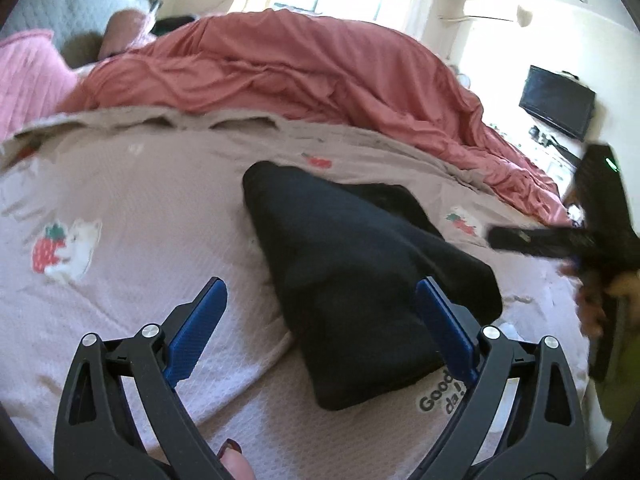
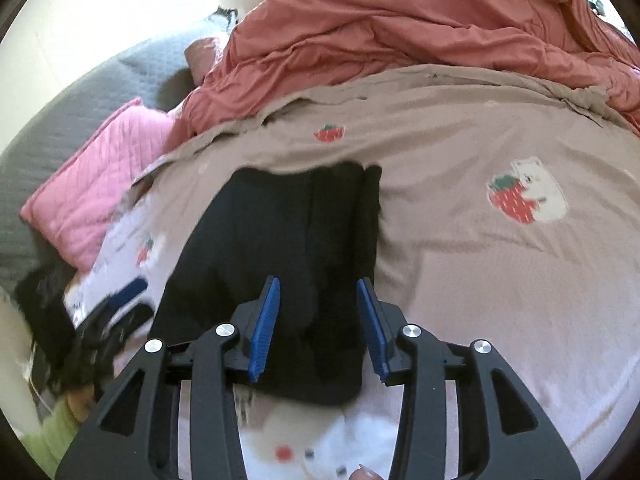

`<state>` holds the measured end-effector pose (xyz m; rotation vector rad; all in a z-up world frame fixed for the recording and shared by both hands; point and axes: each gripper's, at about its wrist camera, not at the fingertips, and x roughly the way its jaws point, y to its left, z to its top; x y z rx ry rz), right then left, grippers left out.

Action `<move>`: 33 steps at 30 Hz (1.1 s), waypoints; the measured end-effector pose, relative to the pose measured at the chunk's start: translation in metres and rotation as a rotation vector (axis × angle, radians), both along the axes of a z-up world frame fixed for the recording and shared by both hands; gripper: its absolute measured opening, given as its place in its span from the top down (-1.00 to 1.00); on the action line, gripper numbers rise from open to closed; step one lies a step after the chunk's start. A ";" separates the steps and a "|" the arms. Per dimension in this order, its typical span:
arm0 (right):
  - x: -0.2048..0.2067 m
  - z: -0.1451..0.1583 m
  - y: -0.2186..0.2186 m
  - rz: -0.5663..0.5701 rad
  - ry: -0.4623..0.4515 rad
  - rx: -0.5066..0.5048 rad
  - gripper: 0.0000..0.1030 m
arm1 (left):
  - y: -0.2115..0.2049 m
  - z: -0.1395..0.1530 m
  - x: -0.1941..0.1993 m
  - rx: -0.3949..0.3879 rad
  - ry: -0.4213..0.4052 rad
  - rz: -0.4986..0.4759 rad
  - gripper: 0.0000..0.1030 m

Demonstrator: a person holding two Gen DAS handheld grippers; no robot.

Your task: Fold small clothes

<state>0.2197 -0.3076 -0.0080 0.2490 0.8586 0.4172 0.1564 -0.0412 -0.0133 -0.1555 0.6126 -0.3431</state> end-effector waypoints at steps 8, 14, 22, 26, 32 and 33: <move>0.064 -0.018 0.037 -0.006 0.029 -0.110 0.25 | -0.024 -0.030 0.021 0.066 0.187 -0.105 -0.51; 0.084 -0.049 0.045 -0.067 0.047 -0.285 0.40 | -0.019 -0.028 0.022 0.028 0.188 -0.096 -0.52; 0.067 -0.031 0.039 -0.087 -0.007 -0.279 0.16 | -0.020 -0.024 0.016 0.056 0.169 -0.075 -0.58; 0.046 -0.010 0.036 -0.078 -0.062 -0.247 -0.28 | -0.019 -0.020 0.012 0.060 0.154 -0.055 -0.63; 0.008 0.020 0.030 -0.094 -0.142 -0.215 -0.76 | -0.016 -0.012 -0.001 0.064 0.120 -0.020 -0.81; 0.003 0.024 0.029 -0.095 -0.155 -0.210 -0.79 | -0.015 -0.010 -0.004 0.066 0.111 -0.011 -0.81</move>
